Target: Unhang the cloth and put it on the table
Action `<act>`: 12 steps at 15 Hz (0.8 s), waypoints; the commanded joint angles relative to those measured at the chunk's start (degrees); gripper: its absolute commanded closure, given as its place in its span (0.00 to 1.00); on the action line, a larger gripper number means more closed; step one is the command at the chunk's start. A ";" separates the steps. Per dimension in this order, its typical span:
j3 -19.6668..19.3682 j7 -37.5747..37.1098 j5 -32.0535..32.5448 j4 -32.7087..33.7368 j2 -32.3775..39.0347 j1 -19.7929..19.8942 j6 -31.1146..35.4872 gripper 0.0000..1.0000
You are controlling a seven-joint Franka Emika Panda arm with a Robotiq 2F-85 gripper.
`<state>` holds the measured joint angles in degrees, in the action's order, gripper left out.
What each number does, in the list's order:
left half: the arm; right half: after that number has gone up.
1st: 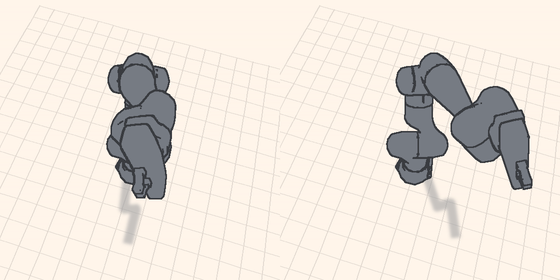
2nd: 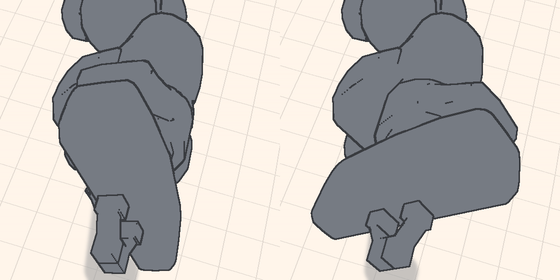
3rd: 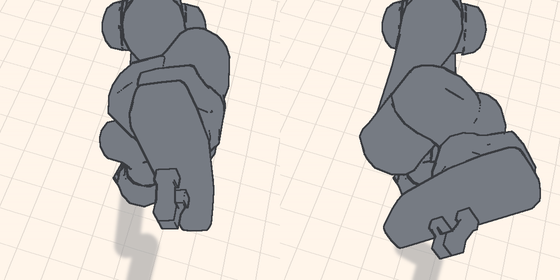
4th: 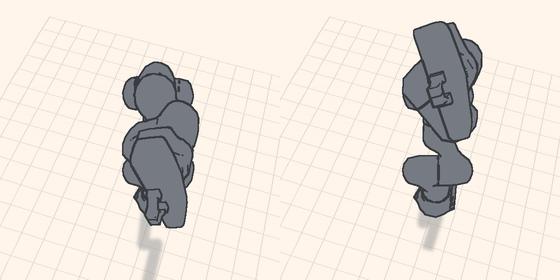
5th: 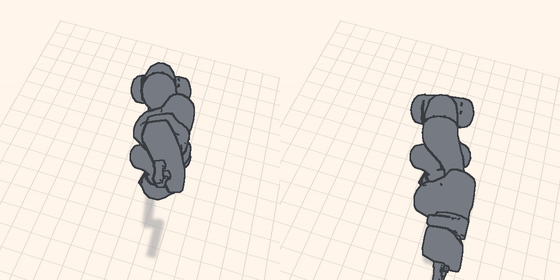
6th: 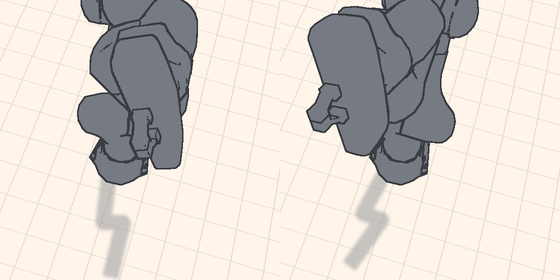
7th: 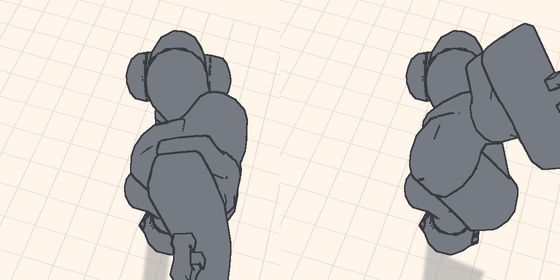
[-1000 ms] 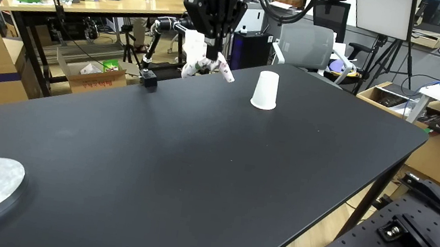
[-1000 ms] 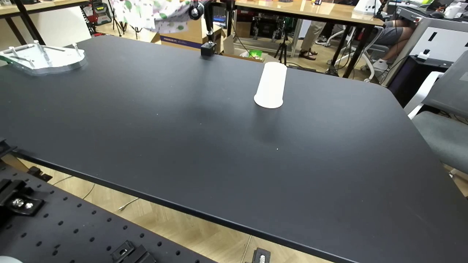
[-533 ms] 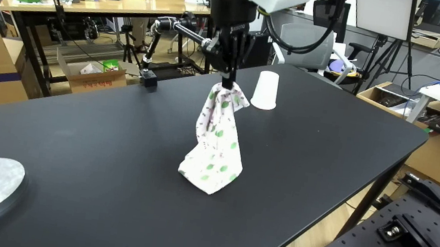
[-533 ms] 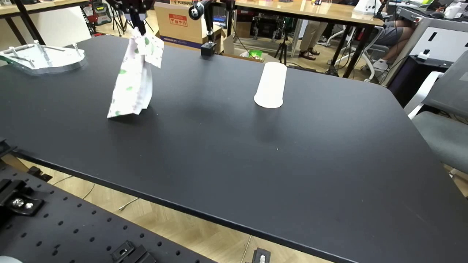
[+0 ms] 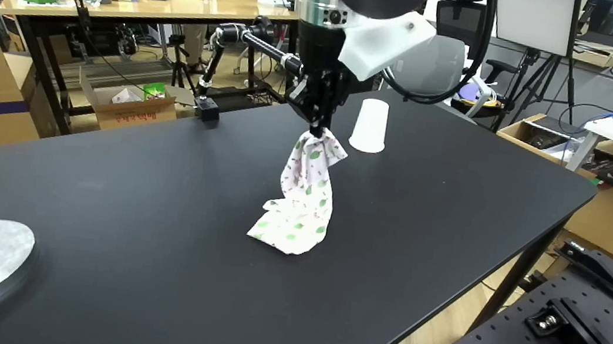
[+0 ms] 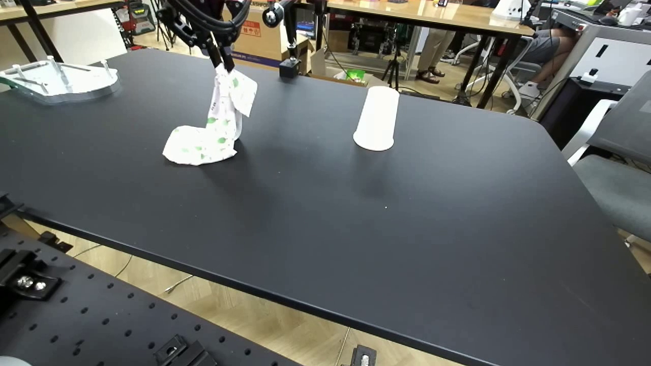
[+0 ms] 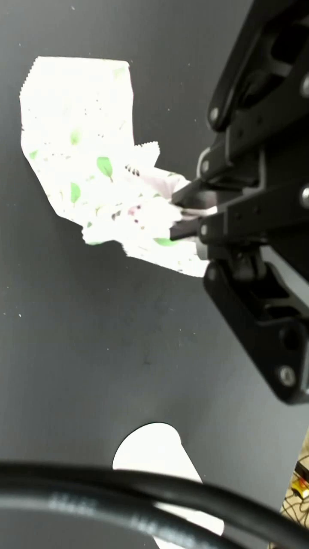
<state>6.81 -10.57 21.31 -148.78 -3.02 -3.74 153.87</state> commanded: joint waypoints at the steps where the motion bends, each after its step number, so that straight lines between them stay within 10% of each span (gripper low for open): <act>1: -0.14 -6.82 4.06 -0.48 -0.42 0.67 0.39 0.52; 8: 0.68 -2.34 -5.20 -1.34 -3.40 -1.37 -2.03 0.04; 12: 0.70 3.88 -20.67 0.64 -5.26 -3.77 -12.27 0.00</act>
<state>7.77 -10.05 8.87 -148.84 -5.37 -6.04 148.70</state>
